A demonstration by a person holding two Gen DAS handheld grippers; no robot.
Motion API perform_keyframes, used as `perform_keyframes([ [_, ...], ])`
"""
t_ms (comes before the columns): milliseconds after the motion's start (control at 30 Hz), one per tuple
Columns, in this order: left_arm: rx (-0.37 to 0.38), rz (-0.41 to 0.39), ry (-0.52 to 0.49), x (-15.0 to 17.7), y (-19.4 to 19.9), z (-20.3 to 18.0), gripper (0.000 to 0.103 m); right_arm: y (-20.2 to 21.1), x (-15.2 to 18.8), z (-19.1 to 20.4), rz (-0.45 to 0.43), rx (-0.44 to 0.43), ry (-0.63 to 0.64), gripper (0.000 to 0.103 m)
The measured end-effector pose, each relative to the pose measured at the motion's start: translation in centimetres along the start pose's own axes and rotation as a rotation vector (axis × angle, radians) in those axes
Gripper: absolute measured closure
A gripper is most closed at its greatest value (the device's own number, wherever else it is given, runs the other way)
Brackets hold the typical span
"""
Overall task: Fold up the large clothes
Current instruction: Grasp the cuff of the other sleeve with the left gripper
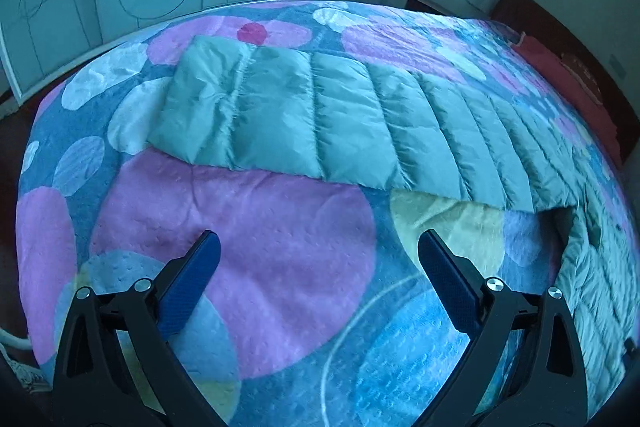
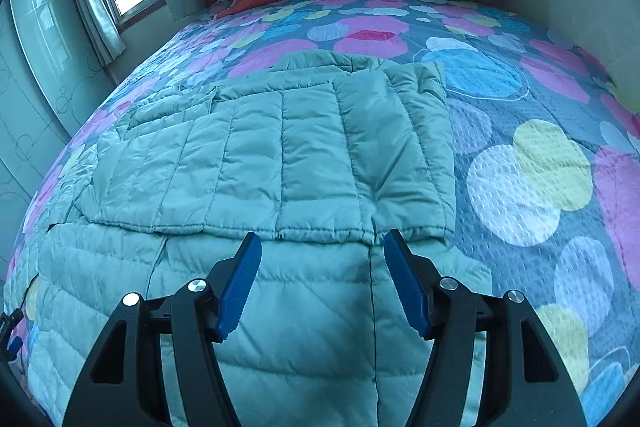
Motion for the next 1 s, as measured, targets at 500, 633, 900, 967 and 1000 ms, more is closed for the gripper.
perform_keyframes([
  [500,0.074,-0.208,0.309,-6.4,-1.7,6.2,0.063,2.5,2.7,1.2,-0.003,-0.040,-0.033,0.039],
  [633,0.059,-0.199,0.293,-7.1,-2.1,6.6,0.095,2.8,2.6,1.4,-0.016,-0.047,-0.042,0.039],
  [900,0.106,-0.229,0.049,-8.4,-1.4,-1.4,0.099,3.5,2.4,1.8,-0.033,-0.068,-0.058,0.039],
  [967,0.146,-0.218,-0.008,-8.3,-1.5,-4.7,0.099,3.6,2.4,1.9,-0.035,-0.073,-0.058,0.039],
  [1000,0.168,-0.209,-0.033,-8.2,-1.7,-6.4,0.099,3.6,2.4,1.9,-0.036,-0.075,-0.058,0.039],
])
Point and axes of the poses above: each gripper's, at about its wrist camera, not at the fingertips, and y roughly against the way its jaws point, z to its left, x to its underside, the point moved 9 cm from there along -y, roughly the way its jaws point, and after that the axes turned 14 degrees about x, right-handed, at the moved point
